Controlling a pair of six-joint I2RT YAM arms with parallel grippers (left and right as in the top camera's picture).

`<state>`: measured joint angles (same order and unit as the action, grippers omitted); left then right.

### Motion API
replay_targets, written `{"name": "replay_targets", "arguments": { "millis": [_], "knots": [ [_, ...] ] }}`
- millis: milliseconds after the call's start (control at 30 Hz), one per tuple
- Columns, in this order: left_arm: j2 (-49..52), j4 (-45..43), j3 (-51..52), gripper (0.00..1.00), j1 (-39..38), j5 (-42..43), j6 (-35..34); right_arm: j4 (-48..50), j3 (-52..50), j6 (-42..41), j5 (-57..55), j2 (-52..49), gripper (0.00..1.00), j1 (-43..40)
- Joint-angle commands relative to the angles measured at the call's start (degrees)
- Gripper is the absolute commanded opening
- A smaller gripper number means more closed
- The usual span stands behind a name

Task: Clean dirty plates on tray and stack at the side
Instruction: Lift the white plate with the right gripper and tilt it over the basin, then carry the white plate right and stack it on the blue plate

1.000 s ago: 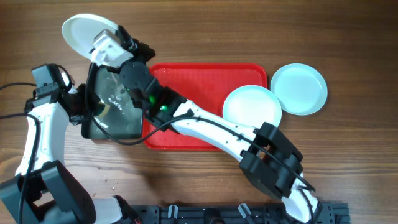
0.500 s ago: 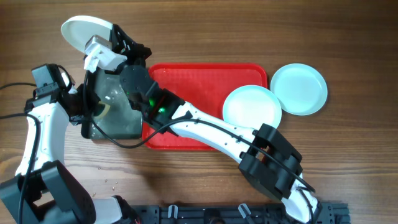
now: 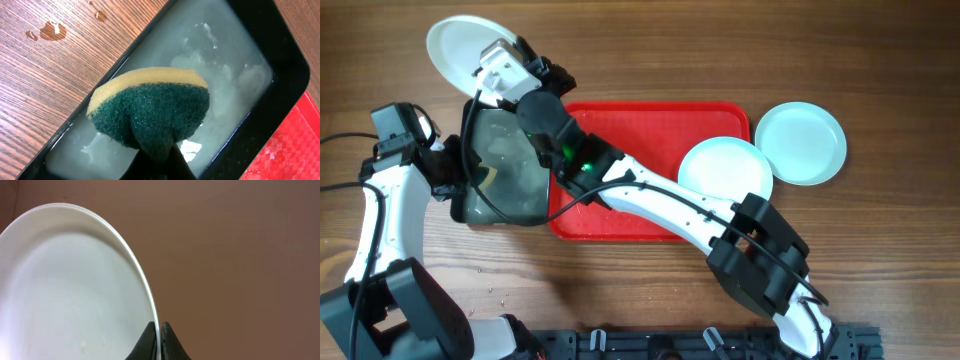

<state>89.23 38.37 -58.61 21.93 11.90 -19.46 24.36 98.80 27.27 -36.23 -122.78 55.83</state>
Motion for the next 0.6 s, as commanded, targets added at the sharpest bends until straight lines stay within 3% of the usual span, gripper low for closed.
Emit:
{"name": "replay_targets", "arguments": {
  "millis": [0,100,233,333,500,567],
  "knots": [
    [-1.4,0.0,0.2,0.04,0.0,0.7,-0.3,-8.2,1.0,-17.3,0.1,-0.6,0.05,-1.0],
    [-1.4,0.0,0.2,0.04,0.0,0.7,-0.3,-23.8,1.0,-39.6,7.3,-0.6,0.04,-4.2],
    [-1.4,0.0,0.2,0.04,0.0,0.7,-0.3,-35.1,1.0,-54.0,24.9,-0.5,0.04,-9.6],
    [-1.4,0.0,0.2,0.04,0.0,0.7,-0.3,-40.2,1.0,-54.4,35.9,1.6,0.04,-13.9],
    [-1.4,0.0,0.2,0.04,0.0,0.7,-0.3,-56.7,1.0,-53.5,36.2,12.3,0.04,-22.4],
    [-1.4,0.0,0.2,0.04,0.0,0.7,-0.3,-63.7,1.0,-49.5,36.0,15.9,0.04,-27.8]
  ]
}}
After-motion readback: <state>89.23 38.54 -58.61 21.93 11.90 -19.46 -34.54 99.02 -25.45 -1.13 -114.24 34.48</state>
